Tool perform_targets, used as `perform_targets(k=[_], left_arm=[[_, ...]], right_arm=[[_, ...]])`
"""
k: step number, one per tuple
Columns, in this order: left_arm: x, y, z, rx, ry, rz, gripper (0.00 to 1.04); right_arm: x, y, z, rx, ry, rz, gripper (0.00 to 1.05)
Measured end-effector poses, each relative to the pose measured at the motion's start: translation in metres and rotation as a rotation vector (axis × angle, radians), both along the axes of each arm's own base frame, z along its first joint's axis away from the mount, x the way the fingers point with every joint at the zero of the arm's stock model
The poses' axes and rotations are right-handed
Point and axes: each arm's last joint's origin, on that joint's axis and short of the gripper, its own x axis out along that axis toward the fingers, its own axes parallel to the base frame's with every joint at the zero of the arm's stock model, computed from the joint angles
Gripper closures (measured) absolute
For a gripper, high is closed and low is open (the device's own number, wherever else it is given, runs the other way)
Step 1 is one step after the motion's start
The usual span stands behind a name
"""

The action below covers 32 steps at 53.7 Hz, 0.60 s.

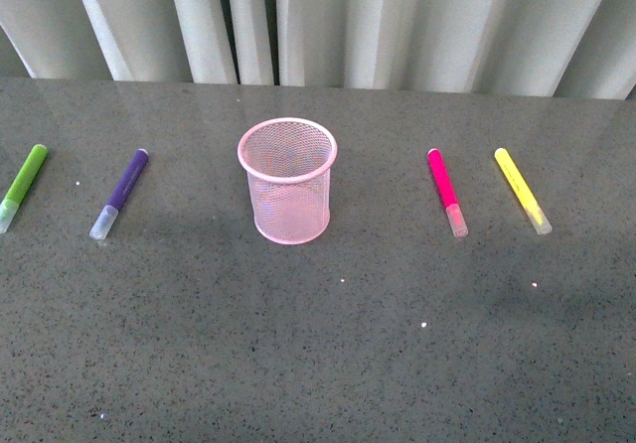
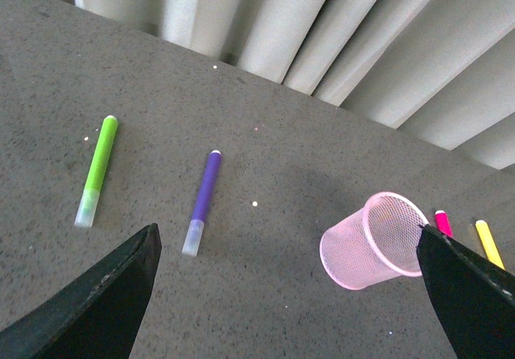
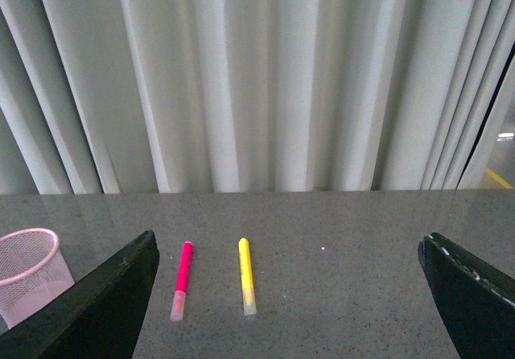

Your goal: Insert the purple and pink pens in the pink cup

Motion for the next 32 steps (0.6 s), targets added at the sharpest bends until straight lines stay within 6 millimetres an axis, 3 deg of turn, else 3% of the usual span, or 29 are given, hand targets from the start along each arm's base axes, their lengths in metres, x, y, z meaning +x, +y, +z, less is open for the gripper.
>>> perform_targets(k=[7,15,32], left_arm=[[0.038,0.001,-0.006,0.014,0.065,-0.079,0.07],[0.082,0.005,-0.027,0.058,0.168,-0.147,0.07],[0.147,0.018,-0.063,0.153,0.266,-0.219,0.07]], right_arm=[[0.0,0.0,0.0,0.0,0.0,0.0,0.07],[0.0,0.0,0.0,0.0,0.0,0.0,0.07],[0.0,0.0,0.0,0.0,0.0,0.0,0.07]])
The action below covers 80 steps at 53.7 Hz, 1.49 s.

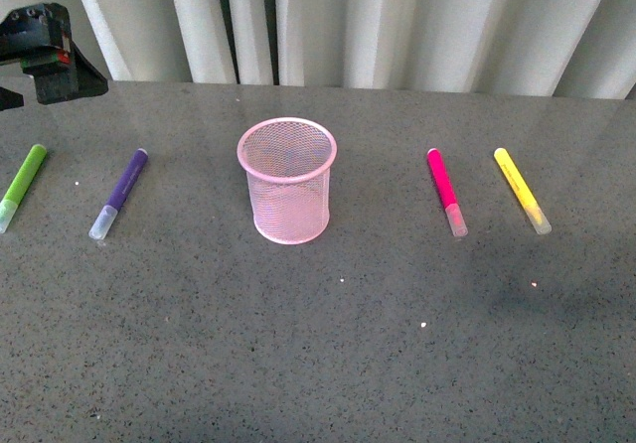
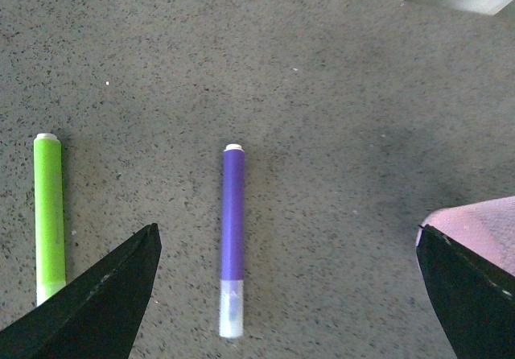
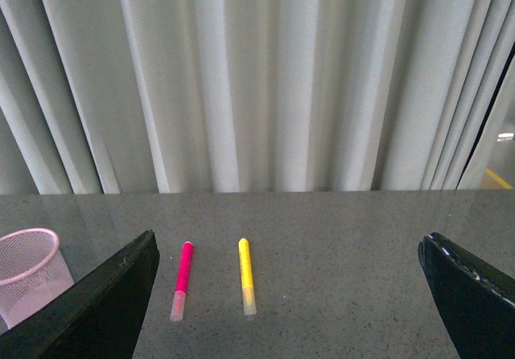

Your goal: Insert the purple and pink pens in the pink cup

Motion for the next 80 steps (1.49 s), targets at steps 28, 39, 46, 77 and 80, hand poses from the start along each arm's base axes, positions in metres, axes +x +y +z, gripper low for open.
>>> perform_targets(k=[28,39,46,77,80], left_arm=[[0.042,-0.008,-0.047,0.155,0.075,-0.078,0.07],[0.055,-0.015,-0.065,0.211,0.1,-0.087,0.07],[0.061,-0.017,-0.072,0.221,0.111,-0.091,0.07],[0.08,-0.025,-0.096,0.249,0.145,-0.094,0.07],[0.081,-0.025,-0.1,0.247,0.153,-0.095,0.07]], right_arm=[[0.0,0.0,0.0,0.0,0.0,0.0,0.07],[0.0,0.0,0.0,0.0,0.0,0.0,0.07],[0.0,0.0,0.0,0.0,0.0,0.0,0.07],[0.0,0.0,0.0,0.0,0.0,0.0,0.07],[0.0,0.0,0.0,0.0,0.0,0.0,0.07]])
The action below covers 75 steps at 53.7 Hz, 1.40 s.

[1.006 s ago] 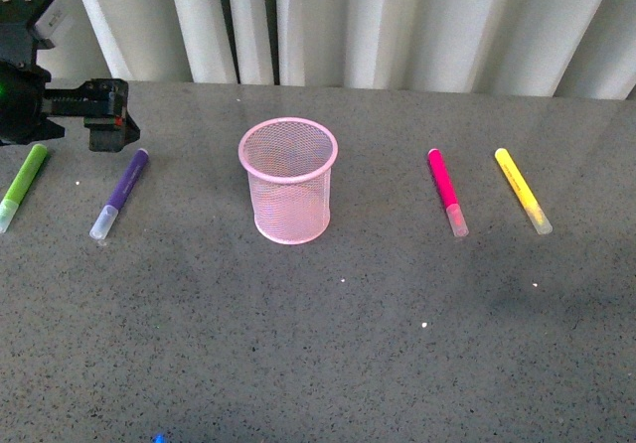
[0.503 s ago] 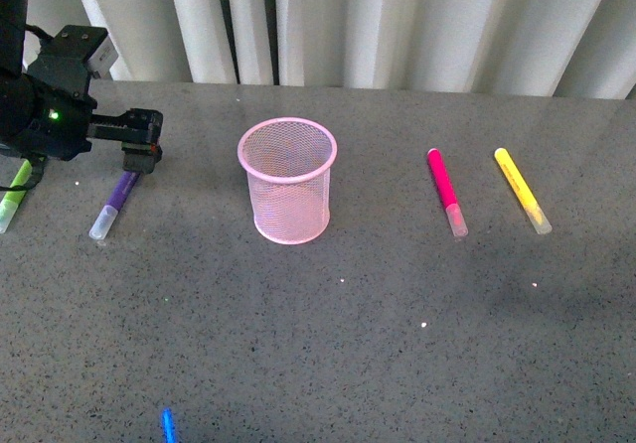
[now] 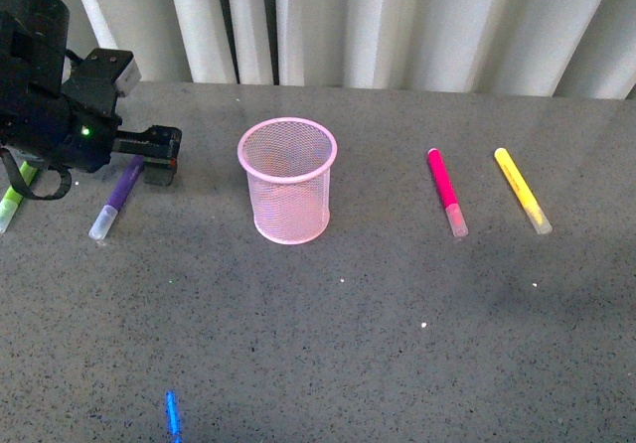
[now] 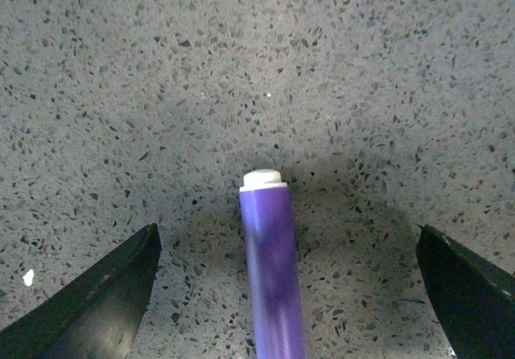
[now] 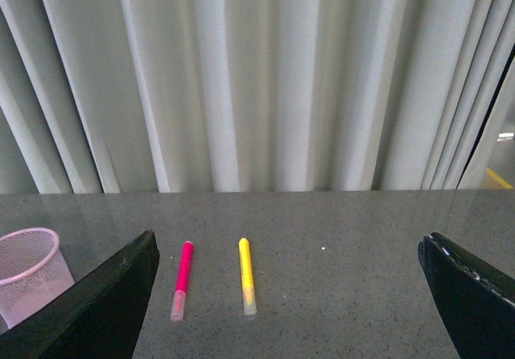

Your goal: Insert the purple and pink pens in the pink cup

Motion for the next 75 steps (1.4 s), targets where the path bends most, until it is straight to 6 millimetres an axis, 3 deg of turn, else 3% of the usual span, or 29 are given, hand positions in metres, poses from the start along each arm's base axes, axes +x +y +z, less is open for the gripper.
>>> perform_targets(k=[11,22,29,39,50,60,66,69,75], left_arm=[[0.002,0.001,-0.004,0.012,0.017,0.015,0.11],[0.003,0.0,-0.004,0.006,0.014,0.035,0.41],[0.001,-0.001,-0.005,-0.008,0.007,0.063,0.67],[-0.012,-0.004,-0.001,-0.001,0.012,0.066,0.91],[-0.024,-0.011,0.033,-0.058,-0.053,0.055,0.92],[-0.029,-0.017,0.098,-0.192,-0.296,0.092,0.92],[-0.046,-0.032,0.134,-0.331,-0.486,0.117,0.92],[-0.059,-0.048,0.141,-0.384,-0.55,0.116,0.92],[-0.081,-0.083,0.133,-0.437,-0.623,0.105,0.92]], right_arm=[[0.0,0.0,0.0,0.0,0.0,0.0,0.07],[0.0,0.0,0.0,0.0,0.0,0.0,0.07],[0.0,0.0,0.0,0.0,0.0,0.0,0.07],[0.0,0.0,0.0,0.0,0.0,0.0,0.07],[0.0,0.0,0.0,0.0,0.0,0.0,0.07],[0.0,0.0,0.0,0.0,0.0,0.0,0.07],[0.0,0.0,0.0,0.0,0.0,0.0,0.07],[0.0,0.0,0.0,0.0,0.0,0.0,0.07],[0.0,0.0,0.0,0.0,0.0,0.0,0.07]])
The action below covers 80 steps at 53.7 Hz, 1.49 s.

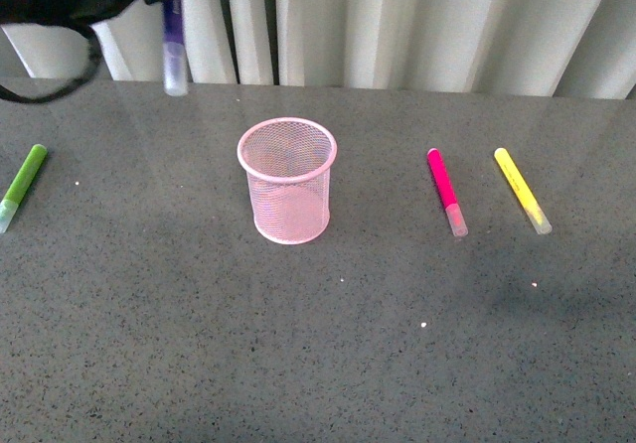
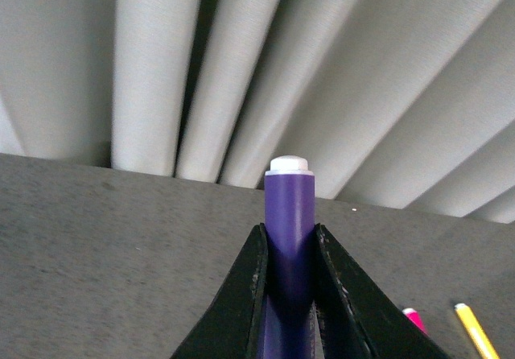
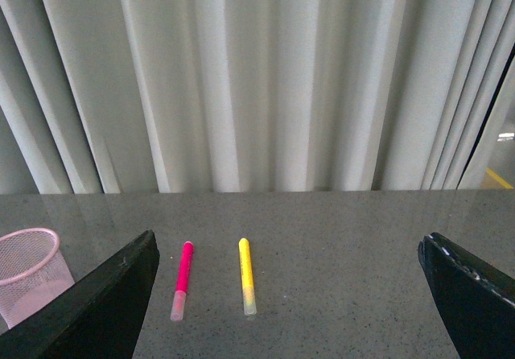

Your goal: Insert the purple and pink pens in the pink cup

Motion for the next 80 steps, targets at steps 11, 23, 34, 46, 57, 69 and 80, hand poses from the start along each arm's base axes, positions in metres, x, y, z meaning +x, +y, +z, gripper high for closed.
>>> perform_targets(k=[11,23,34,46,57,69,80], left_arm=[[-0.015,-0.041,-0.009,-0.113,-0.079,0.038,0.92],[-0.009,-0.064,-0.025,-0.119,-0.146,0.013,0.92],[0.004,-0.074,-0.04,-0.089,-0.116,0.007,0.92],[0.01,-0.076,-0.058,-0.061,-0.083,0.008,0.92],[0.016,-0.078,-0.066,-0.056,-0.056,0.012,0.92],[0.019,-0.077,-0.068,-0.057,-0.056,0.018,0.92],[0.019,-0.077,-0.074,-0.062,-0.046,0.021,0.92]], right_arm=[[0.0,0.0,0.0,0.0,0.0,0.0,0.07],[0.0,0.0,0.0,0.0,0.0,0.0,0.07],[0.0,0.0,0.0,0.0,0.0,0.0,0.07],[0.0,0.0,0.0,0.0,0.0,0.0,0.07],[0.0,0.0,0.0,0.0,0.0,0.0,0.07],[0.0,0.0,0.0,0.0,0.0,0.0,0.07],[0.0,0.0,0.0,0.0,0.0,0.0,0.07]])
